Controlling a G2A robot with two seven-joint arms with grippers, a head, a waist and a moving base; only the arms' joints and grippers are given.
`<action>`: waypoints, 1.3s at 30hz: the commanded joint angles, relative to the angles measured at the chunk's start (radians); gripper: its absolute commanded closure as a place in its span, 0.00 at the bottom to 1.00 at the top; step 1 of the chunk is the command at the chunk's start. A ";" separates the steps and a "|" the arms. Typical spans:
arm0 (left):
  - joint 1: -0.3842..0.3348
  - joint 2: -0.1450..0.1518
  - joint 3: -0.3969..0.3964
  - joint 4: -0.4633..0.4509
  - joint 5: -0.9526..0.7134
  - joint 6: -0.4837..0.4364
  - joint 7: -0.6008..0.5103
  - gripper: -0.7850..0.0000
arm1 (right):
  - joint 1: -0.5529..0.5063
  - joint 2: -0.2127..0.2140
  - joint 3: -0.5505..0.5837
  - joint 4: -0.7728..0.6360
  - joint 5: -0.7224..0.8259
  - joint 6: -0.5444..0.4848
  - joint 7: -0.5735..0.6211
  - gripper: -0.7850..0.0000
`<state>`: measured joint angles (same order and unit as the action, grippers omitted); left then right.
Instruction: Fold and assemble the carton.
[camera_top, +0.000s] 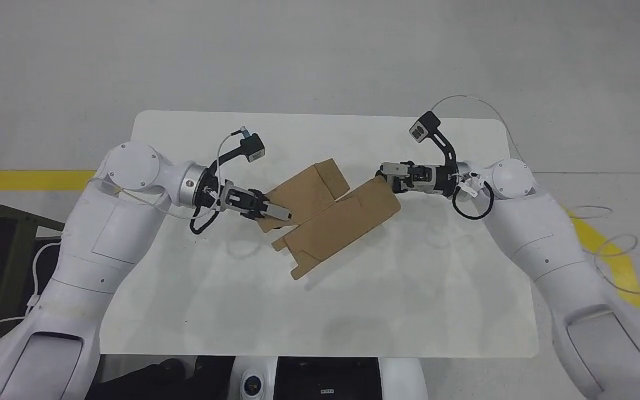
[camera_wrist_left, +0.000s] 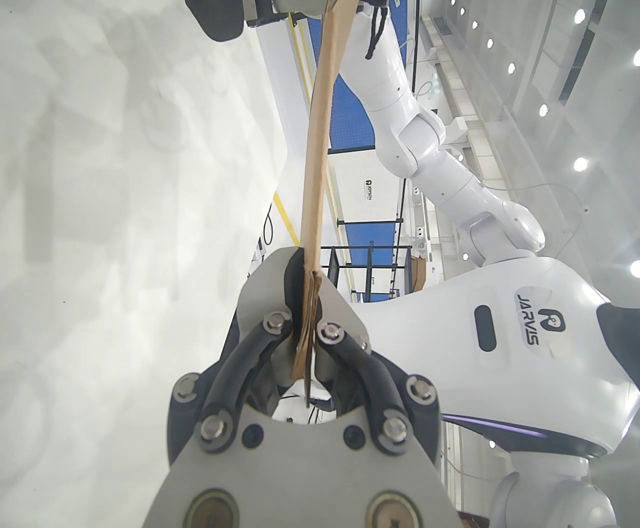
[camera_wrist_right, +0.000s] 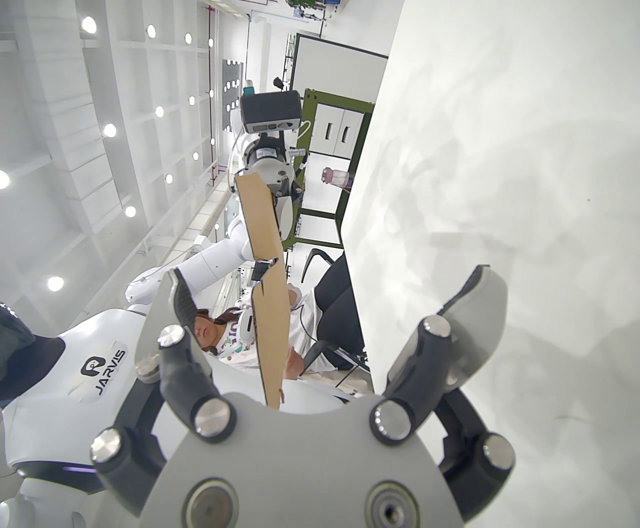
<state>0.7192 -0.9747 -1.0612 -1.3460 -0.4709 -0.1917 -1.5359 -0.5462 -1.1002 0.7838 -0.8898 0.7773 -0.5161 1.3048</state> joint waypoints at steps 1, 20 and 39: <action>-0.007 0.001 -0.002 0.020 0.015 0.009 0.009 1.00 | 0.000 0.000 0.000 0.000 -0.001 0.000 0.000 0.00; 0.013 0.006 -0.014 -0.005 0.024 0.025 0.043 1.00 | -0.026 0.005 0.011 -0.025 -0.045 0.033 -0.023 0.00; 0.024 0.008 0.002 -0.027 0.007 0.040 0.019 1.00 | -0.046 -0.025 0.003 -0.072 -0.018 0.093 0.092 0.00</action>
<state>0.7442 -0.9660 -1.0616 -1.3754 -0.4662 -0.1517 -1.5185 -0.5911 -1.1248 0.7872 -0.9554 0.7613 -0.4264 1.3938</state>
